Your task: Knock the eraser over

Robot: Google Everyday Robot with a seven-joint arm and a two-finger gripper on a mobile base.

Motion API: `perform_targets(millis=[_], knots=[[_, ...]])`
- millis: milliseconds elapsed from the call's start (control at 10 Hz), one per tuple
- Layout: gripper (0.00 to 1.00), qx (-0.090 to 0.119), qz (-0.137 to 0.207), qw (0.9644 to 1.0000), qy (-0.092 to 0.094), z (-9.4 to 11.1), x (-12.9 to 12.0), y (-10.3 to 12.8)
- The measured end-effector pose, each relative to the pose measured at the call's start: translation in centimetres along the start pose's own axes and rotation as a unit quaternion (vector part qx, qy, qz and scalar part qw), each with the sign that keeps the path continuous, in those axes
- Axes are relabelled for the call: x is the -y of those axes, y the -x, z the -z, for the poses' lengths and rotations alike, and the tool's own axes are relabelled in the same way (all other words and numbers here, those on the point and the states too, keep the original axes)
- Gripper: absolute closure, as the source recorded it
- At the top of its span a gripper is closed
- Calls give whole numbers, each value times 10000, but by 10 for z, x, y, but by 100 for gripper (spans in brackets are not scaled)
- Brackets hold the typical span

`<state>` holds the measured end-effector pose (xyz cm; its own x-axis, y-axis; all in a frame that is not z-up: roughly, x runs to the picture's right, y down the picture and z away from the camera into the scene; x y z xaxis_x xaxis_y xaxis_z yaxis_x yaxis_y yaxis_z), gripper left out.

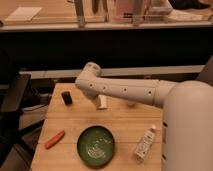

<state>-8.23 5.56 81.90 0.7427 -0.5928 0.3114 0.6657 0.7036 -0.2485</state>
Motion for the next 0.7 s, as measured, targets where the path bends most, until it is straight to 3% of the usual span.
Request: perform_targets(millis=[200, 500, 700], knots=[[61, -6, 8, 10000, -9, -1, 1, 0], [90, -23, 54, 10000, -35, -3, 4, 1], [94, -36, 131, 9999, -60, -6, 14, 7]])
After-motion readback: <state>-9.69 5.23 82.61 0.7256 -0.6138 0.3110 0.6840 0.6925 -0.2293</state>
